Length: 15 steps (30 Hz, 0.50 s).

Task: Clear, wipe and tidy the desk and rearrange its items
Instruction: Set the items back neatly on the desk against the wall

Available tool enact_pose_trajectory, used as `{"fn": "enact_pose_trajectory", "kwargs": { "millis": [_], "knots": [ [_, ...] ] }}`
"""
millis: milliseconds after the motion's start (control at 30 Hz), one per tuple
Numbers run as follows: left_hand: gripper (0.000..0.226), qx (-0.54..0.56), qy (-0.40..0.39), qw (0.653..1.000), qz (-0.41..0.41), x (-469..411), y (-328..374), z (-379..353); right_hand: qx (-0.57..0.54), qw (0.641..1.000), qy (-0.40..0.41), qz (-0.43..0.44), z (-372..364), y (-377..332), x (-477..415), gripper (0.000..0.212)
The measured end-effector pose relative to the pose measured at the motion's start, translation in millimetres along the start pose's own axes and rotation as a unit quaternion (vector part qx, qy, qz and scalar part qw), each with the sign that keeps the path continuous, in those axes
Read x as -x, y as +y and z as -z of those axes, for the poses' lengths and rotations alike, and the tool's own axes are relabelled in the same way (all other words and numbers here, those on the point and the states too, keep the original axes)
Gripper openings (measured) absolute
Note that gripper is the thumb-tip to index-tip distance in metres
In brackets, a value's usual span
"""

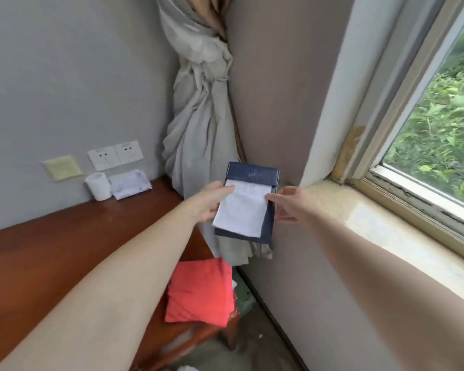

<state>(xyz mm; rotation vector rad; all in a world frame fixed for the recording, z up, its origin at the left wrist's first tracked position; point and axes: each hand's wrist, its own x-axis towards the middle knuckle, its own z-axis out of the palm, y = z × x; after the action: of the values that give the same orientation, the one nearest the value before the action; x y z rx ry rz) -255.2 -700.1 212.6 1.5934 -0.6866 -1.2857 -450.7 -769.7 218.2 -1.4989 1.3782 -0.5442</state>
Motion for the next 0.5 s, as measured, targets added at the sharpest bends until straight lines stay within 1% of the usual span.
{"fn": "enact_pose_trajectory", "kwargs": {
  "millis": [67,233,400,500],
  "knots": [
    [0.029,0.007,0.032,0.999,-0.011,2,-4,40,0.003,1.000,-0.020,0.019,-35,-21,-9,0.029],
    [0.027,0.024,0.087,0.996,-0.015,13,-11,134,0.031,0.995,-0.086,0.051,-127,-64,-24,0.036],
    [0.033,0.022,0.134,0.991,0.004,17,-22,221,0.060,0.986,-0.141,0.062,-210,-96,-35,0.030],
    [0.032,0.037,0.158,0.987,0.011,21,-29,266,0.078,0.981,-0.165,0.071,-256,-116,-38,0.027]
  ]
}}
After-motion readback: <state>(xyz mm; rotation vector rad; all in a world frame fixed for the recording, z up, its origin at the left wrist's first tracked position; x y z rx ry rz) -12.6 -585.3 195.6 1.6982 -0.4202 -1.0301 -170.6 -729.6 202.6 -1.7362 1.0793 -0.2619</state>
